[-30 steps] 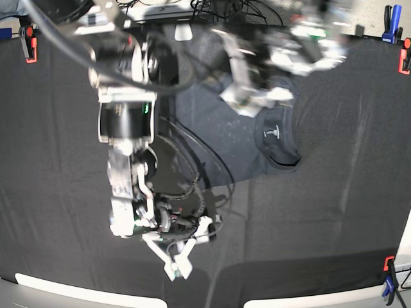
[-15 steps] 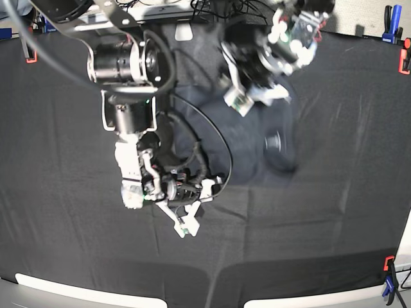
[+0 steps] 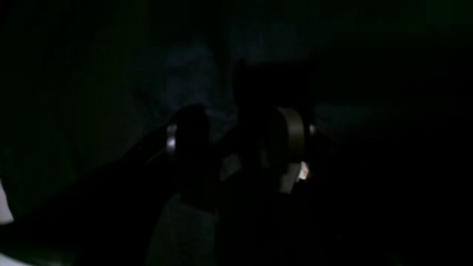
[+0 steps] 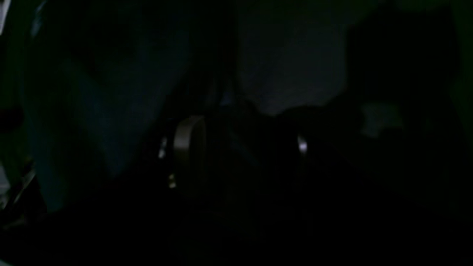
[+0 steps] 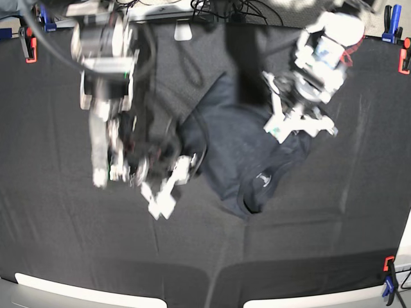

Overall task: Layout the t-shirt on the table in an organized manner, then fold the t-shirt properly
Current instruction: 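Grasp the shirt's collar-side corners with both grippers and straighten them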

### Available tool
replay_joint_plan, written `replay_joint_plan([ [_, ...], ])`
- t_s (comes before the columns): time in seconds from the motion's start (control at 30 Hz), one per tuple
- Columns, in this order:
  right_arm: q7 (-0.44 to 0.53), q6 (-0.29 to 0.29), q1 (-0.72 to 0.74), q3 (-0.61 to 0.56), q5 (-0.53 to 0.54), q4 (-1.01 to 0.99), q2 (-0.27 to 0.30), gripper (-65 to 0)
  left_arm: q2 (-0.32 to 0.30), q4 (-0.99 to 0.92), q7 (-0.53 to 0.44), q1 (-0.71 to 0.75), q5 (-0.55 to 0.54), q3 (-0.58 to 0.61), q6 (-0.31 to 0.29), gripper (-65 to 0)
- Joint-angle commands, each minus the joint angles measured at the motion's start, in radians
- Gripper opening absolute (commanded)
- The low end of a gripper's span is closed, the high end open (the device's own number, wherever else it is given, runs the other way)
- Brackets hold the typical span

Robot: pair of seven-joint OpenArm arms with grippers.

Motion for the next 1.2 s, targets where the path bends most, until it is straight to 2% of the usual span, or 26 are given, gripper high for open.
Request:
replay_joint_plan([
  [0.0,-0.018,0.025,-0.024,-0.002,0.008,0.053,0.000,-35.5,-0.006,0.013,-0.021,-0.014,0.006,-0.001,0.011,-36.4],
  [0.17,-0.060,0.024,-0.192,-0.002,0.008,0.299,-0.002,-35.5,-0.006,0.013,-0.026,-0.016,-0.006,-0.001,0.013,-36.4],
  [0.33,-0.059,0.014,-0.318,-0.002,0.008,0.492,-0.003,-35.5,-0.006,0.013,-0.039,-0.016,-0.006,-0.001,0.013,-36.4],
  [0.43,-0.058,0.005,-0.351,-0.002,0.012,0.540,-0.003,-35.5,-0.006,0.013,-0.039,-0.016,-0.006,-0.001,0.013,-36.4],
  [0.53,-0.061,0.013,-0.357,-0.003,0.091,0.542,-0.005,-35.5,-0.006,0.013,-0.040,-0.016,-0.006,-0.001,0.013,-36.4],
  [0.6,-0.063,0.015,-0.362,-0.003,0.146,0.542,-0.024,-35.5,-0.006,0.013,-0.047,-0.016,-0.005,-0.001,0.013,-36.4],
  [0.67,-0.063,0.016,-0.368,-0.003,0.154,0.542,-0.061,-35.5,-0.006,0.013,-0.045,-0.022,-0.009,-0.001,0.013,-36.4],
  [0.83,-0.078,0.022,-0.368,-0.002,0.051,0.543,-0.126,-35.5,-0.006,0.014,-0.037,-0.038,-0.008,-0.001,0.013,-36.4],
  [1.0,-0.129,0.022,-0.368,-0.001,0.011,0.546,-0.130,-35.5,-0.006,0.014,-0.035,-0.048,0.000,-0.001,0.013,-36.4],
  [1.17,-0.127,0.021,-0.368,-0.001,-0.087,0.583,-0.129,-35.5,-0.006,0.014,-0.035,-0.049,-0.001,-0.001,0.013,-36.4],
])
